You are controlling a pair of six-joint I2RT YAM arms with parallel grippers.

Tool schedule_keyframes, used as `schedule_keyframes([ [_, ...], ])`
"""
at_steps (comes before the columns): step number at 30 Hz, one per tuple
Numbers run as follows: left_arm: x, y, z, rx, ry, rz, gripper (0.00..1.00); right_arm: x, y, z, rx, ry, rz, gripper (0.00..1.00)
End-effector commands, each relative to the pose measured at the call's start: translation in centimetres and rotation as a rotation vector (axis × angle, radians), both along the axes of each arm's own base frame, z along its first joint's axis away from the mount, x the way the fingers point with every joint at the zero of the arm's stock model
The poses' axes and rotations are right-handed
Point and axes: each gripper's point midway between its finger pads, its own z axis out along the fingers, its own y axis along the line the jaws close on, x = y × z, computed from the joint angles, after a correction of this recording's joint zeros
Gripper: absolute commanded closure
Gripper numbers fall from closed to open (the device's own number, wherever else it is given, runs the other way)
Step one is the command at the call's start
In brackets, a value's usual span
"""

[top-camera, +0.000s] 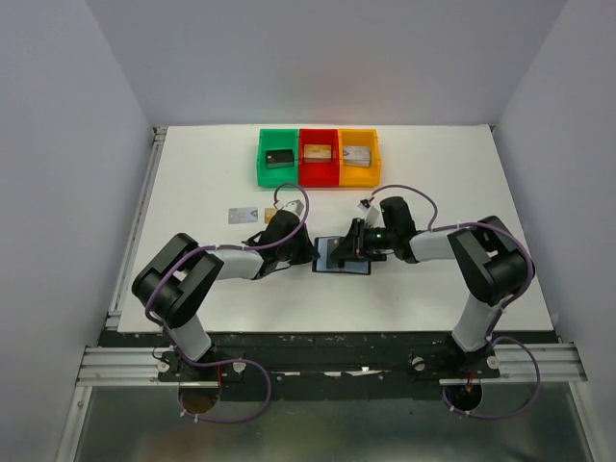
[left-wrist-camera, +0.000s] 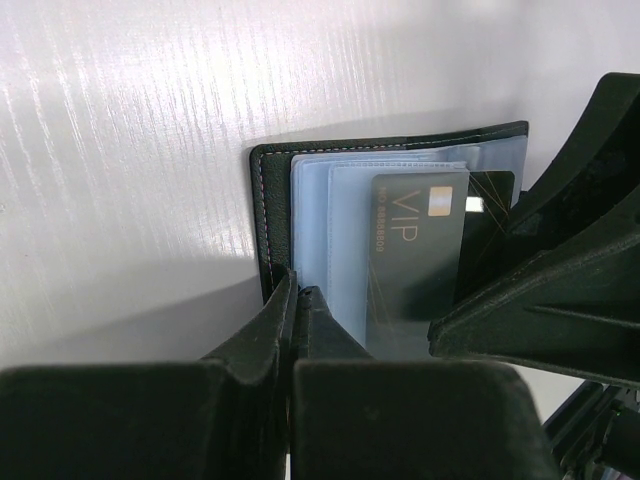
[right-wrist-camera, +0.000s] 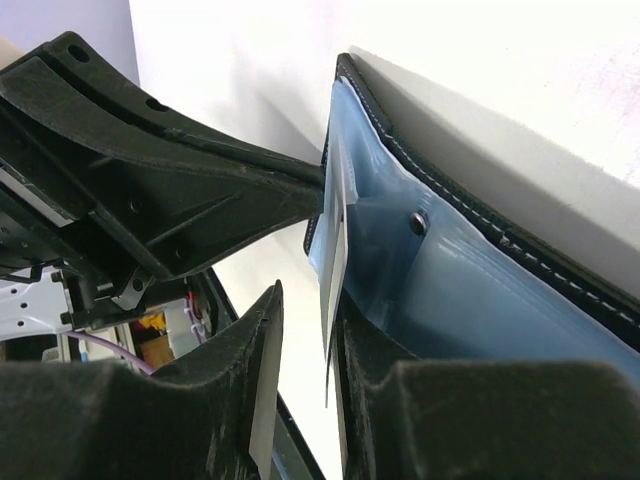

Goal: Take the credit cards out of the card holder
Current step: Remove the credit card from the card holder.

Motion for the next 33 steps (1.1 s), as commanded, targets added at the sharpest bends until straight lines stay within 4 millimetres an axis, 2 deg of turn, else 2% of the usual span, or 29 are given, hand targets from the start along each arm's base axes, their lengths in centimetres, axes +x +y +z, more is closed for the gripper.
schedule_keyframes([
  [1, -2.1, 2.6, -3.6, 0.118, 0.101, 0.029, 1.00, -0.1, -0.6, 0.2, -0.016, -0.018, -0.008, 0.68],
  [26, -2.2, 2.9, -3.2, 0.123, 0.091, 0.032, 1.00, 0.5, -3.6, -1.6, -0.096, 0.005, -0.087, 0.79],
  [33, -2.2, 2.9, -3.1, 0.123, 0.087, 0.029, 1.00, 0.4, -4.1, -1.9, -0.104, 0.014, -0.095, 0.91],
])
